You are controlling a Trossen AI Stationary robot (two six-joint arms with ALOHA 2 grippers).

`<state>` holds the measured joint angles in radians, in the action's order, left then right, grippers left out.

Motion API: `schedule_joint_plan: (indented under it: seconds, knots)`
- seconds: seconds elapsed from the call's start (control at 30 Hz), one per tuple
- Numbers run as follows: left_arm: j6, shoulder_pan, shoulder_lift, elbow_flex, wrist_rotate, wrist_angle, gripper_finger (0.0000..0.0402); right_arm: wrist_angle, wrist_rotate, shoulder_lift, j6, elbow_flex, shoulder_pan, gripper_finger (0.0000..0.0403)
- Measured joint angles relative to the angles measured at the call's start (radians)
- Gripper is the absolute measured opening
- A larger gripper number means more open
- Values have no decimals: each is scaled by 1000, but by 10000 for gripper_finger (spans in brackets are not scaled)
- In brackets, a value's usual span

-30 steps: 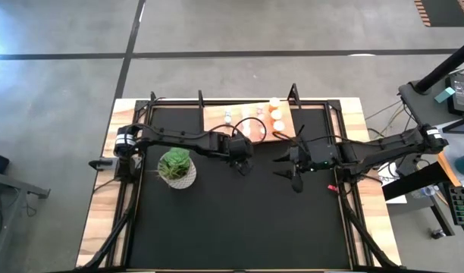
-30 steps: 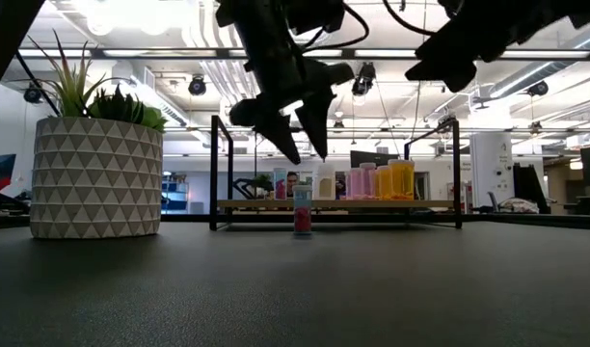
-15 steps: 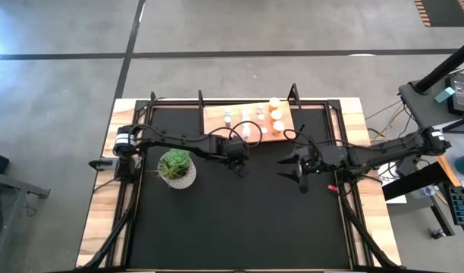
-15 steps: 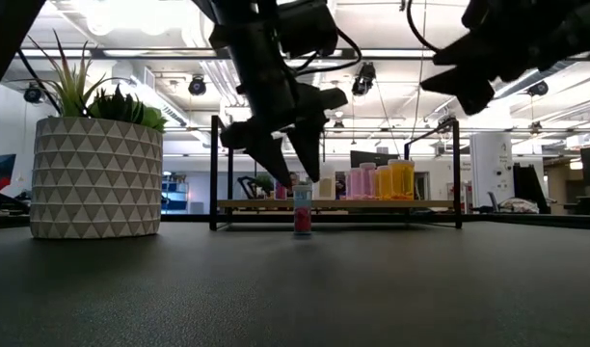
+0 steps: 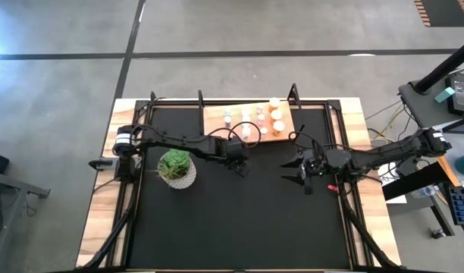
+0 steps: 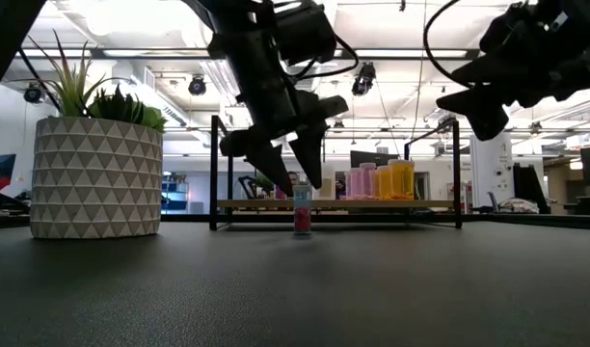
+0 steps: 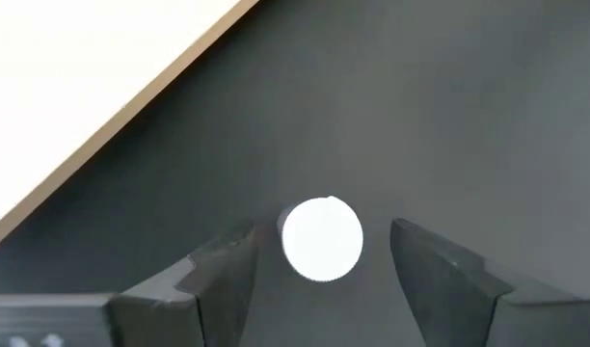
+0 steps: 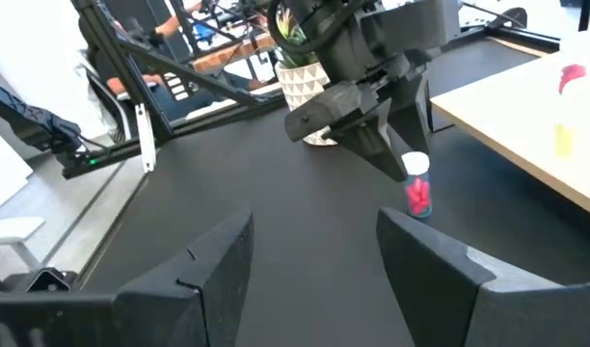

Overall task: Pick and place medicine bottles onto shelf by color
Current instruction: Put the blue pill bottle on the shelf aligned with the other blue pill bottles

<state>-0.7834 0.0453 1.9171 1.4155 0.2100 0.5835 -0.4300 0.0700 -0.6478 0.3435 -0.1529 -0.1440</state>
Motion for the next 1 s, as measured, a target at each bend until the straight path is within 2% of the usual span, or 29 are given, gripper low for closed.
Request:
schedule_joint_plan:
  seconds: [0.2,0.5,1.0]
  knots:
    - [-23,1,0,-29,1,-74,219,-5,0,23,-1,40,0,212]
    - [-24,2,-1,-36,9,-79,214,-74,8,32,65,126,0,211]
    - [-22,3,-1,-51,10,-77,121,-67,10,30,117,135,0,211]
